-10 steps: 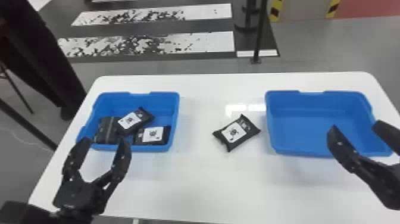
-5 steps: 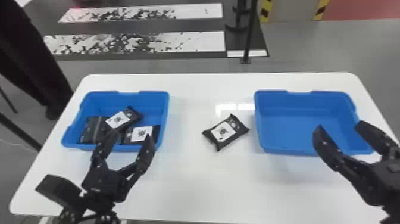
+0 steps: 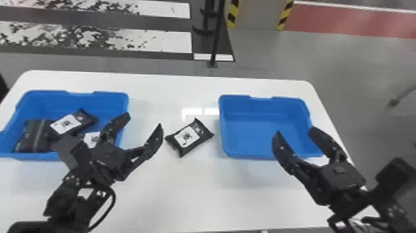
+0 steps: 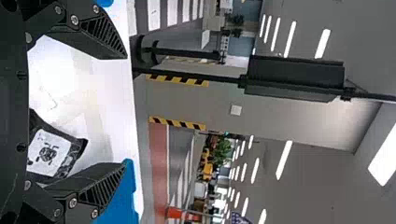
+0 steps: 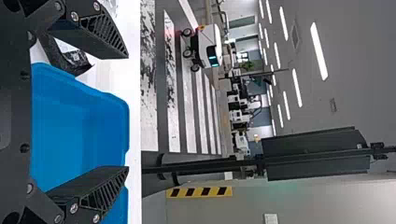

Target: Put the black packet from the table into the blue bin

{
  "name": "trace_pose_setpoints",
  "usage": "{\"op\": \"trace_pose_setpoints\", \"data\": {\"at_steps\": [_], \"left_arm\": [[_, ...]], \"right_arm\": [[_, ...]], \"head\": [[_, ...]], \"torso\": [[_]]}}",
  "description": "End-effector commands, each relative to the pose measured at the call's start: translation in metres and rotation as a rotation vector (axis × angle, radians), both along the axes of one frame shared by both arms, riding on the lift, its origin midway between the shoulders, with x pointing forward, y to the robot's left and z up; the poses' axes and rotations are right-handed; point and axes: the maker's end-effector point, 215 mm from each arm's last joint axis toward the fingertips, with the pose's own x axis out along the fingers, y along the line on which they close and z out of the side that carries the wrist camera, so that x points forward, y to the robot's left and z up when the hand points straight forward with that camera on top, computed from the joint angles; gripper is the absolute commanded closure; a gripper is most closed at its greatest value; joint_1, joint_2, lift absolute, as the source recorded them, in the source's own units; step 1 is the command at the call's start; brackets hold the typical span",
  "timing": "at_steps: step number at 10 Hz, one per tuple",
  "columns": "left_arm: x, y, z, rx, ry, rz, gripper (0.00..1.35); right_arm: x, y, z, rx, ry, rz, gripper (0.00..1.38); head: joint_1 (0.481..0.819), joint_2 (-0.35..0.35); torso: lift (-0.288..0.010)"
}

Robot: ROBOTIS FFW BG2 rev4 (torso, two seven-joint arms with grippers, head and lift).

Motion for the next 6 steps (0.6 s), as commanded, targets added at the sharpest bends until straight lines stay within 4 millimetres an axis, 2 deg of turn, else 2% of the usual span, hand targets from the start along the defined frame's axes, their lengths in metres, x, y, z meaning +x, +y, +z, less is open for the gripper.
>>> {"op": "trace_pose_setpoints", "data": {"at_steps": [1,3,5,6], "left_arm": [[0.018,-0.016,-0.019,0.065,0.035,-0.043,0.22],[0.028,-0.055,-0.038,0.112,0.077,-0.133,0.22],[0.037,-0.086,-0.07,0.142,0.146,-0.195,0.22],[0.04,-0.104,-0.074,0.16,0.152,-0.23,0.22]], "right_arm": [[0.0,0.0,0.0,0.002,0.0,0.0,0.17],[-0.001,0.0,-0.001,0.003,0.002,0.001,0.17],[-0.002,0.0,-0.001,0.005,0.005,0.001,0.17],[-0.001,0.0,-0.001,0.005,0.002,0.001,0.17]], "head": [[0.695,-0.151],[0.695,-0.184],[0.695,-0.221],[0.695,-0.243]], "torso": [[-0.11],[-0.11],[-0.11],[-0.11]]}}
